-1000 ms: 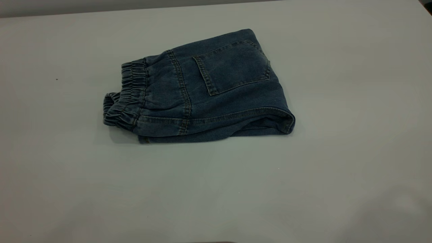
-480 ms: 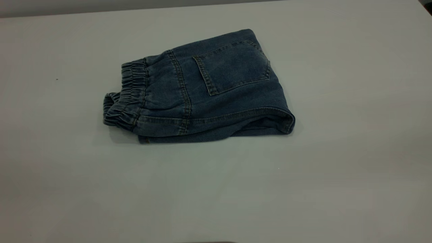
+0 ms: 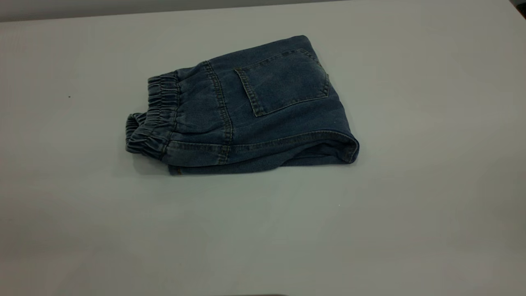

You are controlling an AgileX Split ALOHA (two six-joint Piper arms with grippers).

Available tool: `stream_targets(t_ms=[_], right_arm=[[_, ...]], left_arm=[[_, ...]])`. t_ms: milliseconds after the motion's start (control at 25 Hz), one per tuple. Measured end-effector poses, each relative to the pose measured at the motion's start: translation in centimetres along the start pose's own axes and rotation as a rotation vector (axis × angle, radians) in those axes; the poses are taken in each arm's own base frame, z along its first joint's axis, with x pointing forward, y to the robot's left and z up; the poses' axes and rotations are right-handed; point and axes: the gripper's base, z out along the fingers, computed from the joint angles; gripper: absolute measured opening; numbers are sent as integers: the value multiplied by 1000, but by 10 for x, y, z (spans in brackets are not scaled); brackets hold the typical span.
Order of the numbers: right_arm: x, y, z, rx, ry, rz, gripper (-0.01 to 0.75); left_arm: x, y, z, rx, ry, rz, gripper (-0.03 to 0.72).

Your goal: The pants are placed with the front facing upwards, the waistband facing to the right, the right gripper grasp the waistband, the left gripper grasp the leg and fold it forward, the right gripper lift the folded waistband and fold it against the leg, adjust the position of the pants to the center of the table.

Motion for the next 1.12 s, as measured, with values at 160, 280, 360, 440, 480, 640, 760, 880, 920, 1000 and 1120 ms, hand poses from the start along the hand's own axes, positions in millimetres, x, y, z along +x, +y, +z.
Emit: stream_targets(t_ms=[160, 280, 360, 440, 480, 640, 760, 880, 920, 1000, 1120], right_arm=[[1, 0, -1, -2, -11, 0, 400], [1, 0, -1, -6, -10, 2, 400], [1, 0, -1, -7, -10, 2, 400], [1, 0, -1, -8, -10, 3, 400], [1, 0, -1, -8, -10, 2, 400], [1, 0, -1, -8, -10, -1, 400], [2, 0, -1, -8, -11, -1, 400], [3, 0, -4, -1, -33, 14, 400], [4, -1, -4, 17, -41, 36, 400], [4, -4, -5, 72, -52, 99, 400], [4, -10, -6, 190, -77, 234, 400]], left_arm=[[0, 0, 0, 1, -2, -3, 358], [0, 0, 0, 1, -2, -3, 358], [0, 0, 0, 1, -1, -3, 358], [0, 0, 0, 1, -1, -3, 358], [0, 0, 0, 1, -1, -3, 358], [0, 0, 0, 1, -1, -3, 358], [0, 0, 0, 1, -1, -3, 358], [0, 0, 0, -5, -1, -10, 358], [0, 1, 0, -17, -2, -24, 358], [0, 3, 0, -60, -4, -70, 358], [0, 8, 0, -149, -6, -166, 358]])
